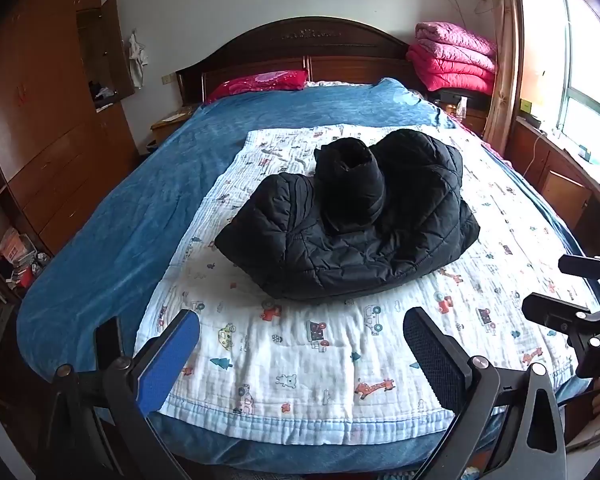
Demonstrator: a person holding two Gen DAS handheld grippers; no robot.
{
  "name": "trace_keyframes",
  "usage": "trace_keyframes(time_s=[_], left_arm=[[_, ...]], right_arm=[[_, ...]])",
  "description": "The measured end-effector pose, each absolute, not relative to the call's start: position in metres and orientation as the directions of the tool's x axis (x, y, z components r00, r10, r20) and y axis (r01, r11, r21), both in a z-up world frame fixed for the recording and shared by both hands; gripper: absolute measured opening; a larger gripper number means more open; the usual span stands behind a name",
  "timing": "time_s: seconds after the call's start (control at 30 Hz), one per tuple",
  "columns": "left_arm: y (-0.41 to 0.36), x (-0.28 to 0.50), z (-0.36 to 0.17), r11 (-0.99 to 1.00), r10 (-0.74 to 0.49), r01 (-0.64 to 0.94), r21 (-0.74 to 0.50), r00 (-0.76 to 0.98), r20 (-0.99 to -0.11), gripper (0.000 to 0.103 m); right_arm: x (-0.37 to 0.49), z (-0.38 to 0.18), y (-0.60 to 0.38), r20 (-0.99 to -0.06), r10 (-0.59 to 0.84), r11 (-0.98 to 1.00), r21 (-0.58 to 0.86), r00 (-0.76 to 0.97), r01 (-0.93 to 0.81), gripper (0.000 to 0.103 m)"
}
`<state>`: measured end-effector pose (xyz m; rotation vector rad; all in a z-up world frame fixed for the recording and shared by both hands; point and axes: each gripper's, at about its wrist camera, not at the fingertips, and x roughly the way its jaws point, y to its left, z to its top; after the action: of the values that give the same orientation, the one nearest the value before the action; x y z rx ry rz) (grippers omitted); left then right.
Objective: Fold large clothes
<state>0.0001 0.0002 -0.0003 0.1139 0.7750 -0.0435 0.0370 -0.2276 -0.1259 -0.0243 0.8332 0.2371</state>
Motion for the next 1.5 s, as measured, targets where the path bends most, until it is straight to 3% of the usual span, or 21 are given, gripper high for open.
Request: trace_keyframes(time_s=[1.5], left_arm=[[-0.007, 0.012, -0.012, 0.989, 0.007, 0.103, 0.104, 0.676, -0.737, 0.103]], right_arm=[[0.040, -0.128, -0.235, -0.733, 0.223, 0.971, 0.112, 0.643, -0.209, 0.103]])
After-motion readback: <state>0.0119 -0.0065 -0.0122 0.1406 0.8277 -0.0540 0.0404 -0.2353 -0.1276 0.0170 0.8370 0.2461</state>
